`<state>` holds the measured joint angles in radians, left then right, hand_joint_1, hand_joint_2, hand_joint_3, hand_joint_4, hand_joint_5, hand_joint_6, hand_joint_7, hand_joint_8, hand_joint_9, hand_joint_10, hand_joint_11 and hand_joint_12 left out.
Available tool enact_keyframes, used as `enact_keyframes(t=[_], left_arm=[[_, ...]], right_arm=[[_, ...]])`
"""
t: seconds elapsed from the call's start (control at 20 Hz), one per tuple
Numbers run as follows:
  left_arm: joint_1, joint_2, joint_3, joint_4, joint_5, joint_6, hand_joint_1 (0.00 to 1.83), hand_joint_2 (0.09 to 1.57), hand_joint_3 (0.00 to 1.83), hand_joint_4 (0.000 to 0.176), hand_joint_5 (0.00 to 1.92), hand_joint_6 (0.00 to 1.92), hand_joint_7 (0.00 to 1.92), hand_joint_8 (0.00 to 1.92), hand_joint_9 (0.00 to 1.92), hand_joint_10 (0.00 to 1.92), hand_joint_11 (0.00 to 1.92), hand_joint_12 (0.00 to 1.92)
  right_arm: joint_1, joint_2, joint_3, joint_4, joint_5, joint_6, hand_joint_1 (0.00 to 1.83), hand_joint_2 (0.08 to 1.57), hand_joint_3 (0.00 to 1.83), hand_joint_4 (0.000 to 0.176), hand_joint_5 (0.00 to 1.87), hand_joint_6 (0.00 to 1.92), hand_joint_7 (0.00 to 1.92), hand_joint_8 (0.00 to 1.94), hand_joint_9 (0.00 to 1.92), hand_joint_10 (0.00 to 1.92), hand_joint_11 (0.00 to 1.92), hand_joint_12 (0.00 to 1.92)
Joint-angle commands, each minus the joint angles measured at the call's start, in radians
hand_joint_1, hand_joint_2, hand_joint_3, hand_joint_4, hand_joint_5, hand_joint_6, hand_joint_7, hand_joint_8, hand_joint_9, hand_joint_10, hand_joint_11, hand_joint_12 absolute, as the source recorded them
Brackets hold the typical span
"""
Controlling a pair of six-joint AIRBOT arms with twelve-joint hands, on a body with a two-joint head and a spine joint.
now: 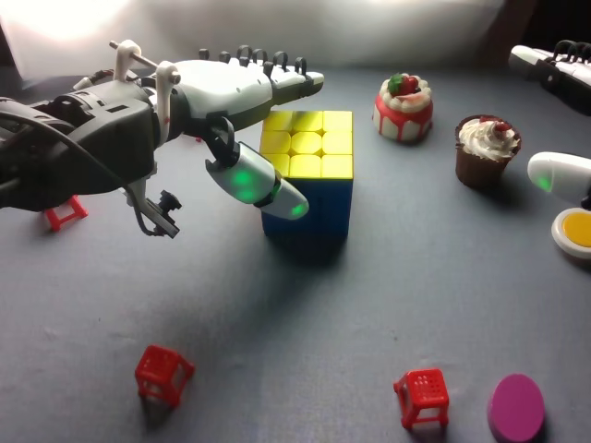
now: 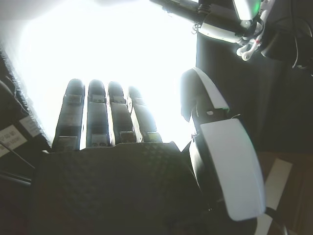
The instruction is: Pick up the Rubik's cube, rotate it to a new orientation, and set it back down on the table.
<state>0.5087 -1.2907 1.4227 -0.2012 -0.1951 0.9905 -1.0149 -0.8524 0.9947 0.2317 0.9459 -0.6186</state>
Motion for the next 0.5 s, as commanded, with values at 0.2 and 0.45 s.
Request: enact_keyframes(t=[0.2,0.45], left_arm=[[-0.010,-0.014,0.018,-0.007,-0.084,0.000,0.65,0.88,0.01,0.073,0.00,0.00,0.00,0.00,0.00,0.00,0.00,0.00],[-0.011,-0.020,0.019,-0.005,-0.078,0.006,0.71,0.86,0.02,0.011,0.03,0.01,0.00,0.00,0.00,0.00,0.00,0.79]], right_arm=[[0.004,0.000,-0.002,0.003,0.133,0.006,0.34,1.40,0.00,0.000,0.00,0.00,0.00,0.00,0.00,0.00,0.00,0.00],[0.003,0.000,-0.002,0.002,0.133,0.006,0.41,1.40,0.00,0.000,0.00,0.00,0.00,0.00,0.00,0.00,0.00,0.00]])
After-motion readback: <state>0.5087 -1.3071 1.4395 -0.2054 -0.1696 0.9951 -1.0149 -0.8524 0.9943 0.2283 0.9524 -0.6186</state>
